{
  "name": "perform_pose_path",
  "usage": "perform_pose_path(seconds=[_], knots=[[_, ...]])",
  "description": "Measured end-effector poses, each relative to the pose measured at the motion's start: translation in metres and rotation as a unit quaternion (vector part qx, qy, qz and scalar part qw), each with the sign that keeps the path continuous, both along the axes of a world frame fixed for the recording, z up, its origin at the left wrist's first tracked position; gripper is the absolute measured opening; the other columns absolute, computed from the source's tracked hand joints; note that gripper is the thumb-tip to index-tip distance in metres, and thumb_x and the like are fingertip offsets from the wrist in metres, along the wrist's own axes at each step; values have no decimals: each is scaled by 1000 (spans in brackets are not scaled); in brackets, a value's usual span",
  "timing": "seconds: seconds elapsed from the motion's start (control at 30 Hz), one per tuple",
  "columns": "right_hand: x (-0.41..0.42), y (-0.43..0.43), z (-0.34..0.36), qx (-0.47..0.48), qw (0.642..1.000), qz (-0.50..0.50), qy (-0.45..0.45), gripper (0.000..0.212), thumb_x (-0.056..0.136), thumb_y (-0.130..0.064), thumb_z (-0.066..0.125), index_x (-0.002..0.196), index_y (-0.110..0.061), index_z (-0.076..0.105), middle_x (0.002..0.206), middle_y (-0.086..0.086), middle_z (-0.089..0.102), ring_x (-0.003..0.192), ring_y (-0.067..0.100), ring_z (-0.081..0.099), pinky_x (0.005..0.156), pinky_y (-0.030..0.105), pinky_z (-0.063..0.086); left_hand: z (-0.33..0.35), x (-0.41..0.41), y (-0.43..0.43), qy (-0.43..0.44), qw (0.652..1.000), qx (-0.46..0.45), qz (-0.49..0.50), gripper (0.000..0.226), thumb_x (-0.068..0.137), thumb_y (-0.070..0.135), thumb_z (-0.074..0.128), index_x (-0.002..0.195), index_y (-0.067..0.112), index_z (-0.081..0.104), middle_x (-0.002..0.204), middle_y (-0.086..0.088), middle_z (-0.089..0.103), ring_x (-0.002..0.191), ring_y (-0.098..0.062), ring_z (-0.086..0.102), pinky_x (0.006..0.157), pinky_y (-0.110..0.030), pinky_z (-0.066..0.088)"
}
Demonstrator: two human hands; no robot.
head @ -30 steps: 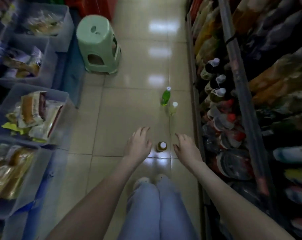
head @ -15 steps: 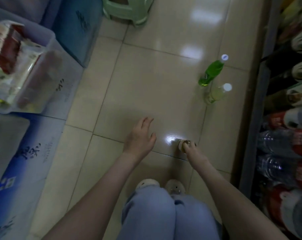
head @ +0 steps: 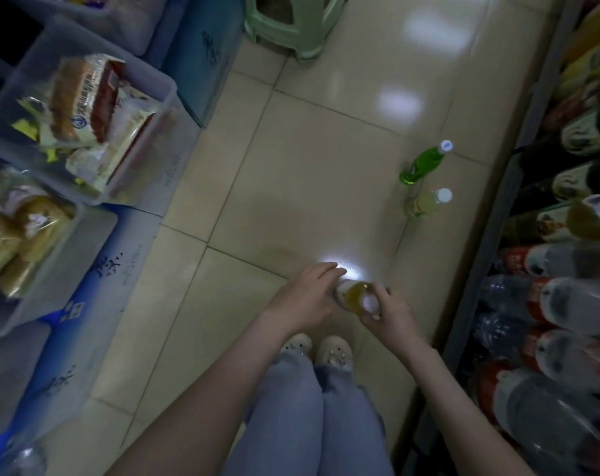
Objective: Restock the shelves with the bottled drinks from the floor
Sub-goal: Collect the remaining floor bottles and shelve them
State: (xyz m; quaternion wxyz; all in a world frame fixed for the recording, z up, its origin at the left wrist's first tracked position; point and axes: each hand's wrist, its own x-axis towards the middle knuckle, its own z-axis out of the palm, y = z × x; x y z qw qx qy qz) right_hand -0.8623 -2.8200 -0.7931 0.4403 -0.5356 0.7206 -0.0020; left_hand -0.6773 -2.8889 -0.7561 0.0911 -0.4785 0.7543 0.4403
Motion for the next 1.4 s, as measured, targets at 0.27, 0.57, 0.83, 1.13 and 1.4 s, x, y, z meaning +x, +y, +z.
perform_pose_path(seconds=[0.27,0.57,0.83,1.13,1.4], knots=[[8,-3,282,-172,940,-259,-142,23,81,-19,72,97,-28,58,88,-10,64,78,2,57,67,13,44,187,-24,3,121,987,65,80,62,69,22,80,123,19,50,111,0,61,97,-15,59,72,-17,42],[-17,-2,433,-132,900,-362,-201,38,84,-42,70,116,-26,57,105,-4,67,93,13,65,69,26,54,372,-71,-37,207,951,210,-92,33,69,17,75,98,19,59,90,1,71,84,-14,68,80,-34,54],[-61,4,477,-254,821,-481,-172,27,82,-23,72,107,-21,63,102,2,72,95,17,69,87,39,55,422,-162,-68,173,928,218,-247,39,79,22,77,112,14,58,106,-6,71,96,-20,69,83,-37,54],[-162,-14,504,-320,755,-521,-234,53,78,-28,74,124,-19,50,115,5,67,99,20,68,88,46,56,453,-278,-110,134,888,328,-294,46,73,31,74,113,12,61,107,-7,70,98,-23,67,90,-37,52],[-222,-32,515,-366,682,-569,-278,33,90,-32,63,122,-28,54,113,-1,70,98,18,70,70,32,57,468,-370,-144,131,883,263,-366,30,89,30,66,110,8,64,105,-10,72,92,-22,68,73,-26,57]])
